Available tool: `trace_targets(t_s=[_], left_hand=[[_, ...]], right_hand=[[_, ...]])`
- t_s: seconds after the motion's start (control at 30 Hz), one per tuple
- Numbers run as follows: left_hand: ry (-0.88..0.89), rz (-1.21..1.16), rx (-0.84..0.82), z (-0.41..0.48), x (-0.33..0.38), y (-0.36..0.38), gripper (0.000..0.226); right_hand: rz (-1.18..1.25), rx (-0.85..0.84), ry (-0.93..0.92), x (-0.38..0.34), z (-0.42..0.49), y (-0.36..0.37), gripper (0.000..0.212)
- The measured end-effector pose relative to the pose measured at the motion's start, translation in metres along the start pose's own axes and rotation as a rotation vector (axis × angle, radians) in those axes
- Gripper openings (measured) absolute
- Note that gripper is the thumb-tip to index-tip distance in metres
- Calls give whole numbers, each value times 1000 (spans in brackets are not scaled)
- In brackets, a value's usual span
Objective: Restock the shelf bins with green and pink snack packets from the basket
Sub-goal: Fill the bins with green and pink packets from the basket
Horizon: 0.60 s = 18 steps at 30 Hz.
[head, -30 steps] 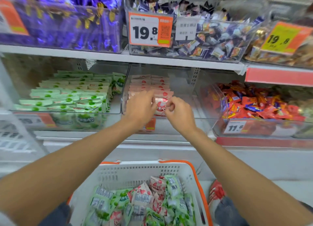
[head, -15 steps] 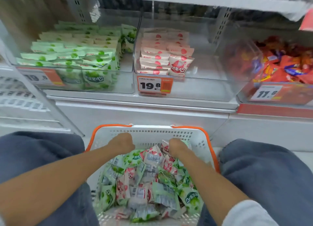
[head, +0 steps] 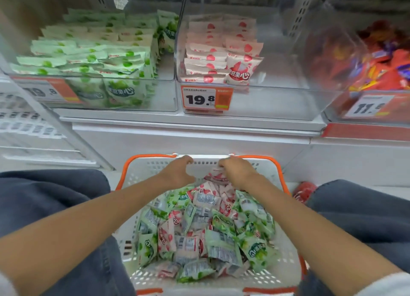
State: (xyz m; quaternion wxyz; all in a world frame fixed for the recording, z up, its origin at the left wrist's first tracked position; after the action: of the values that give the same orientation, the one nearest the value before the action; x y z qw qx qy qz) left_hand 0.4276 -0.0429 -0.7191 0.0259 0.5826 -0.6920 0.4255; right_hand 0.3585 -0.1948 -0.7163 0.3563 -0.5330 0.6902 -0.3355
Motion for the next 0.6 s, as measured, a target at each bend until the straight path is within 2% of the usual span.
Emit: trace_targets(t_s=[0.07, 0.17, 0.3, 0.37, 0.5, 0.6], left_hand=[[94, -19, 1, -10, 28, -6, 66], [246, -74, 41, -26, 78, -23, 55], [458, -197, 208, -61, 145, -68, 41], [538, -174, 313, -78, 174, -94, 36], [589, -66, 553, -96, 206, -151, 45], [484, 59, 684, -89, 202, -182, 44]], right_hand=[[63, 54, -67, -3, -23, -42, 14], [94, 158, -162, -15, -68, -113, 18], [104, 309, -217, -21, -121, -201, 23], [88, 384, -210, -16, -142, -237, 15], [96, 678, -199, 4, -175, -305, 15], [87, 738, -134, 20, -164, -325, 17]])
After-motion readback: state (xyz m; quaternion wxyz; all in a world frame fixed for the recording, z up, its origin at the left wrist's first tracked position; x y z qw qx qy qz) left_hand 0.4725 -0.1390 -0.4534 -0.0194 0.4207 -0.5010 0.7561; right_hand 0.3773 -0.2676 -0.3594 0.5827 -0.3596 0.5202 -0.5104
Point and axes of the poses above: each hand's wrist, its own z-axis towards the middle knuckle, its own y-axis out of the palm, x = y × z, the point moved 7 cm from there along z, towards the middle knuckle, and after that the axes turned 13 degrees about -x, right-handed, at the moved point
